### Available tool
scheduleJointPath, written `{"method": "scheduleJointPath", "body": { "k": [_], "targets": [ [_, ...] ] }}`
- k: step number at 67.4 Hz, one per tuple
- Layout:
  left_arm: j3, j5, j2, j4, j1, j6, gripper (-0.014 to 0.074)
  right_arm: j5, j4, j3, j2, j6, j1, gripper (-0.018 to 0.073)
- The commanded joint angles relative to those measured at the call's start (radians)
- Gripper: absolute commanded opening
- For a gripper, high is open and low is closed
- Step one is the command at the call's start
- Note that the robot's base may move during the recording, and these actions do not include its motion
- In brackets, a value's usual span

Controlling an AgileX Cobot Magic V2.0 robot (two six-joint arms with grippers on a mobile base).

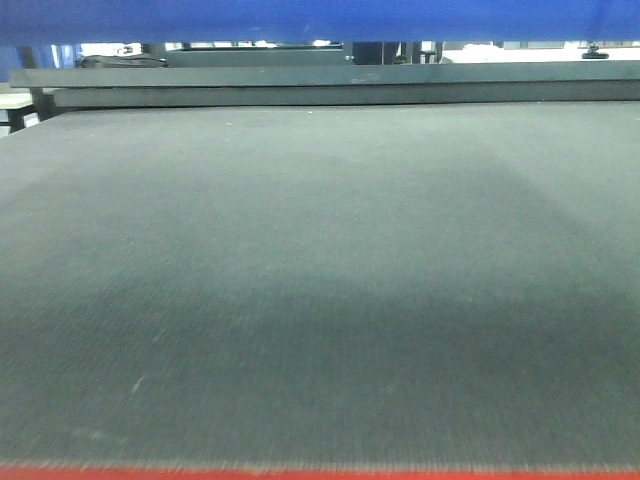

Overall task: Move blue bin to conveyor side
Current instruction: 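Lower the blue bin with both grippers onto the dark conveyor surface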

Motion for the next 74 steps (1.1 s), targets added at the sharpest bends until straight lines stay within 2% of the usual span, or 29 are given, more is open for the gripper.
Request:
{"method": "scheduleJointPath", "body": {
  "k": [1,74],
  "targets": [
    [-0.014,-0.116,-0.017,0.008,-0.002,0.015,-0.0020,-0.132,-0.039,-0.015,-0.023,-0.033,-0.003,-0.0078],
    [-0.014,-0.116,-0.017,0.006,-0.002,0.015,-0.0020,-0.132,-0.039,-0.015,-0.023,-0.033,-0.003,-0.0078]
  ]
}}
